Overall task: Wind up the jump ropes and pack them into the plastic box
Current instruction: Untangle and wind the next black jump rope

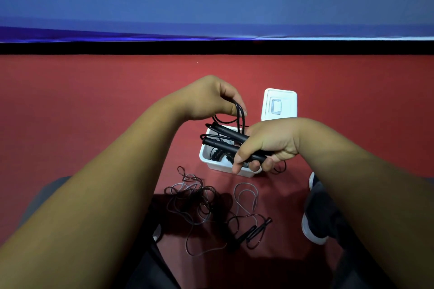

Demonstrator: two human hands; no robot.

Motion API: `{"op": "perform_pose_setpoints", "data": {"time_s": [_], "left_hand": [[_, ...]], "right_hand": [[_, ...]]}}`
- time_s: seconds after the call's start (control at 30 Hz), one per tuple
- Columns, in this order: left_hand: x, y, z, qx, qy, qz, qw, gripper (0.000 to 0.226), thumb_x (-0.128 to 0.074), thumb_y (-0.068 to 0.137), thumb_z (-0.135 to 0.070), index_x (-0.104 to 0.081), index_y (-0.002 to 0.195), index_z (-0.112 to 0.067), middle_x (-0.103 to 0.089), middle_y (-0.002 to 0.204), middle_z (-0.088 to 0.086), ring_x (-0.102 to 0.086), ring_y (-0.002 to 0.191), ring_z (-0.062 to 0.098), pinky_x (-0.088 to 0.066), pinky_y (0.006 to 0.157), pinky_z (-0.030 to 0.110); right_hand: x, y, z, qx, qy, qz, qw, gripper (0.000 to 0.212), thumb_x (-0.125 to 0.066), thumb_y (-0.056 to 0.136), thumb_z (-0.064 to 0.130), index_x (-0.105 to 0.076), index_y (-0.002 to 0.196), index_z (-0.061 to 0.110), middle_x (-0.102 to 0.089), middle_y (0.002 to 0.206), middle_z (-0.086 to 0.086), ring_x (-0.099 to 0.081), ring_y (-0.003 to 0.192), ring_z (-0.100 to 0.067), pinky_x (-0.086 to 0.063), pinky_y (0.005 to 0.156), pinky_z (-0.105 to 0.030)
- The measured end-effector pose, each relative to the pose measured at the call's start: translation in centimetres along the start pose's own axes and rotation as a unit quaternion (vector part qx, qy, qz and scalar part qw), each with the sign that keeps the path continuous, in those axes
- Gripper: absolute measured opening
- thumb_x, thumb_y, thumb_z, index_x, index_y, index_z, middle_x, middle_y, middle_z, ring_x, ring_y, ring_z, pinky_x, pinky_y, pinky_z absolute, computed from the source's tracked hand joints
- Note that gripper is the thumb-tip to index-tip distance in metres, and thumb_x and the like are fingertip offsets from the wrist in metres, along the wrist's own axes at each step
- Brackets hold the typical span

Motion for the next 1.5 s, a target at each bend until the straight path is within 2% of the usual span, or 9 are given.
{"op": "perform_pose_setpoints", "data": {"time_s": [0.23, 0.43, 0.6, 0.73, 0.87, 1.0, 1.13, 1.23, 1.5], "left_hand": [[0.0, -0.2, -0.4, 0.007, 0.086, -0.017, 0.996, 0.012, -0.077, 0.088, -0.010, -0.081, 0.089, -0.022, -0.078, 0.082, -0.003, -0.073, 0.076, 0.014, -0.061, 0.079, 0.038], [0.6, -0.7, -0.4, 0.015, 0.079, -0.019, 0.997, 0.019, -0.069, 0.096, -0.017, -0.082, 0.098, -0.031, -0.074, 0.076, -0.015, -0.062, 0.067, 0.002, -0.048, 0.065, 0.019], [0.9, -0.7, -0.1, 0.035, 0.075, -0.053, 0.995, 0.022, -0.066, 0.100, -0.033, -0.080, 0.083, -0.034, -0.077, 0.086, 0.001, -0.066, 0.084, 0.039, -0.058, 0.078, 0.050], [1.3, -0.7, 0.9, 0.074, 0.096, -0.054, 0.991, 0.004, -0.080, 0.091, -0.030, -0.080, 0.094, -0.026, -0.078, 0.084, -0.005, -0.068, 0.074, 0.015, -0.060, 0.082, 0.044], [0.6, 0.0, 2.2, 0.124, 0.248, -0.041, 0.960, 0.027, -0.076, 0.091, -0.049, -0.074, 0.084, -0.022, -0.074, 0.067, -0.009, -0.069, 0.066, 0.010, -0.062, 0.071, 0.039], [-1.1, 0.9, 1.9, 0.114, 0.279, -0.111, 0.947, 0.040, -0.055, 0.103, -0.054, -0.065, 0.085, -0.020, -0.072, 0.069, -0.001, -0.068, 0.059, 0.019, -0.061, 0.066, 0.037], [-1.8, 0.9, 0.5, 0.056, -0.093, -0.133, 0.985, 0.022, -0.054, 0.109, -0.021, -0.062, 0.099, -0.003, -0.075, 0.085, 0.009, -0.074, 0.072, 0.024, -0.057, 0.070, 0.037], [-0.8, 0.5, 0.9, 0.024, -0.206, -0.072, 0.976, 0.018, -0.049, 0.110, -0.013, -0.066, 0.112, -0.006, -0.074, 0.095, 0.006, -0.065, 0.083, 0.018, -0.053, 0.082, 0.036], [0.9, 0.5, 2.5, 0.126, 0.133, -0.135, 0.974, 0.015, -0.089, 0.081, -0.026, -0.084, 0.095, -0.030, -0.079, 0.082, -0.009, -0.068, 0.077, 0.004, -0.050, 0.077, 0.022]], "right_hand": [[1.2, 0.8, -0.2, -0.005, 0.038, -0.060, 0.997, 0.013, -0.068, 0.098, 0.004, -0.065, 0.110, 0.001, -0.069, 0.087, -0.012, -0.054, 0.059, -0.011, -0.036, 0.041, -0.018], [2.1, 1.5, -0.1, 0.059, 0.180, -0.131, 0.973, 0.011, -0.058, 0.101, 0.000, -0.054, 0.107, 0.009, -0.057, 0.074, -0.007, -0.044, 0.053, -0.009, -0.031, 0.039, -0.017], [2.9, 2.0, 0.4, 0.101, 0.252, -0.156, 0.950, 0.007, -0.059, 0.102, 0.004, -0.054, 0.103, 0.008, -0.055, 0.074, -0.005, -0.040, 0.054, -0.008, -0.025, 0.041, -0.017], [2.9, 1.8, 0.6, 0.141, 0.298, -0.136, 0.934, 0.015, -0.063, 0.100, 0.007, -0.053, 0.112, 0.009, -0.054, 0.075, -0.003, -0.038, 0.054, -0.006, -0.024, 0.041, -0.016], [2.1, 1.6, 1.5, 0.175, 0.345, -0.120, 0.914, 0.045, -0.078, 0.090, 0.050, -0.054, 0.110, 0.018, -0.052, 0.076, -0.001, -0.032, 0.054, -0.005, -0.021, 0.041, -0.015], [3.0, 2.2, 1.8, 0.187, 0.417, -0.165, 0.874, 0.069, -0.060, 0.087, 0.083, -0.053, 0.120, 0.023, -0.049, 0.072, 0.000, -0.030, 0.050, -0.005, -0.021, 0.036, -0.017], [4.2, 2.3, 1.5, 0.198, 0.443, -0.205, 0.850, 0.050, -0.058, 0.099, 0.067, -0.055, 0.110, 0.018, -0.051, 0.074, -0.003, -0.033, 0.048, -0.007, -0.020, 0.036, -0.018], [4.6, 2.2, 1.6, 0.211, 0.429, -0.217, 0.851, 0.043, -0.063, 0.099, 0.058, -0.056, 0.117, 0.019, -0.052, 0.077, -0.004, -0.034, 0.050, -0.008, -0.022, 0.034, -0.020], [3.8, 1.3, 2.0, 0.230, 0.393, -0.220, 0.863, 0.028, -0.070, 0.099, 0.034, -0.051, 0.111, 0.016, -0.053, 0.074, -0.006, -0.035, 0.051, -0.010, -0.020, 0.037, -0.020]]}}
Point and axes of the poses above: each hand's wrist, its own y-axis towards the middle knuckle, its own x-axis out of the back of the hand, z = x × y, the point moved 2 cm from there along y, towards the middle knuckle
